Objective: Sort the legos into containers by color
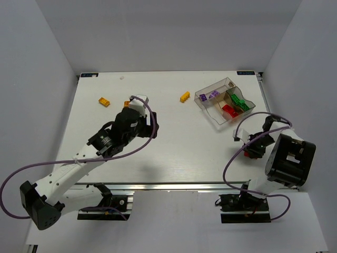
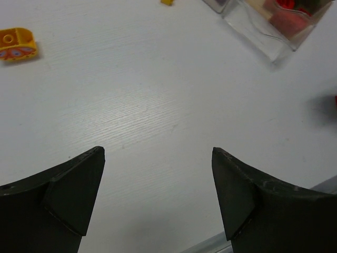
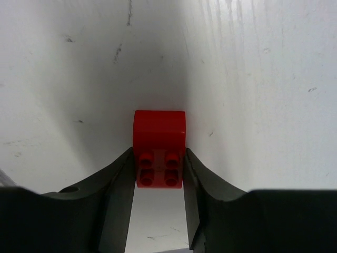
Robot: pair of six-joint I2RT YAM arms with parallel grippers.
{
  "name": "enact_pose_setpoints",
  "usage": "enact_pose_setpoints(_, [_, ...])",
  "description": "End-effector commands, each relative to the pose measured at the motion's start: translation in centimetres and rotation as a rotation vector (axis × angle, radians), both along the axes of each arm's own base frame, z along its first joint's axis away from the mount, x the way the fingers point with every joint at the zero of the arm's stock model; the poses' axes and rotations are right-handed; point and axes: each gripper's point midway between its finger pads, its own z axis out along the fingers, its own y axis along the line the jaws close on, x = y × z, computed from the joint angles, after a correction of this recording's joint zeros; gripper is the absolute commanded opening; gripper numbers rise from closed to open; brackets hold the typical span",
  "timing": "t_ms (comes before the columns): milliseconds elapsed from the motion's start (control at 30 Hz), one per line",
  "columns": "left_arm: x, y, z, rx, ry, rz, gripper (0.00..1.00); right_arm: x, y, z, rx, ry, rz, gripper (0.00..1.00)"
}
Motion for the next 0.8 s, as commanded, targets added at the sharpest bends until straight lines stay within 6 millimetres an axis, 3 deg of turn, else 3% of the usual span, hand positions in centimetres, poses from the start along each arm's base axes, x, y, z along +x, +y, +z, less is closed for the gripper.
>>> enact_pose_setpoints(0, [1.0, 2.6, -1.3, 0.078, 0.031, 0.168, 0.93, 1.7, 1.5, 2.2, 0.102, -0.033, -0.094, 0.00])
enact_pose_setpoints(33, [1.2, 3.4, -1.7, 0.103, 0.049, 0.212, 0.95, 4.1, 1.4, 5.0, 0.143, -0.078, -0.169, 0.00])
enact_pose_setpoints(67, [1.7, 4.5, -2.3, 0.130, 0.064, 0.279, 0.97, 4.2, 3.2, 6.4, 0.257, -0.043, -0.211, 0.00])
enact_pose_setpoints(133, [2.2, 5.3, -2.5, 0.154, 0.072, 0.327, 0.98, 7.0, 4.1, 10.4, 0.362, -0.069, -0.340, 0.00])
enact_pose_setpoints(167, [2.3, 5.6, -2.7, 0.163, 0.076, 0.349, 0.98, 7.8, 5.4, 11.9, 0.459, -0.079, -0.359, 0.00])
enact_pose_setpoints(267, [3.6, 7.3, -3.2, 0.222, 0.061, 0.422, 0.98, 9.9, 7.4, 15.7, 0.622, -0.076, -0.493, 0.00])
enact_pose_setpoints(333, [4.5, 8.1, -3.2, 0.252, 0.036, 0.464, 0.98, 12.1, 7.6, 17.7, 0.684, -0.142, -0.543, 0.00])
enact_pose_setpoints(367, [5.0, 8.8, -3.3, 0.274, 0.027, 0.482, 0.98, 12.7, 8.0, 17.9, 0.718, -0.108, -0.664, 0.00])
enact_pose_setpoints(467, [6.3, 9.6, -3.6, 0.302, -0.009, 0.514, 0.98, 16.3, 8.1, 19.5, 0.757, -0.266, -0.689, 0.00])
enact_pose_setpoints(500, [6.5, 10.1, -4.3, 0.322, -0.006, 0.526, 0.98, 16.6, 9.3, 19.1, 0.780, -0.234, -0.721, 0.00])
enact_pose_setpoints(600, [7.4, 11.0, -5.7, 0.353, -0.022, 0.551, 0.98, 19.0, 10.2, 18.0, 0.772, -0.242, -0.797, 0.00])
enact_pose_setpoints(667, [7.5, 11.2, -6.6, 0.368, -0.011, 0.540, 0.98, 20.8, 9.6, 17.9, 0.745, -0.298, -0.837, 0.00])
enact_pose_setpoints(767, [7.6, 11.5, -6.2, 0.366, -0.021, 0.539, 0.98, 23.0, 10.3, 17.4, 0.736, -0.352, -0.881, 0.00])
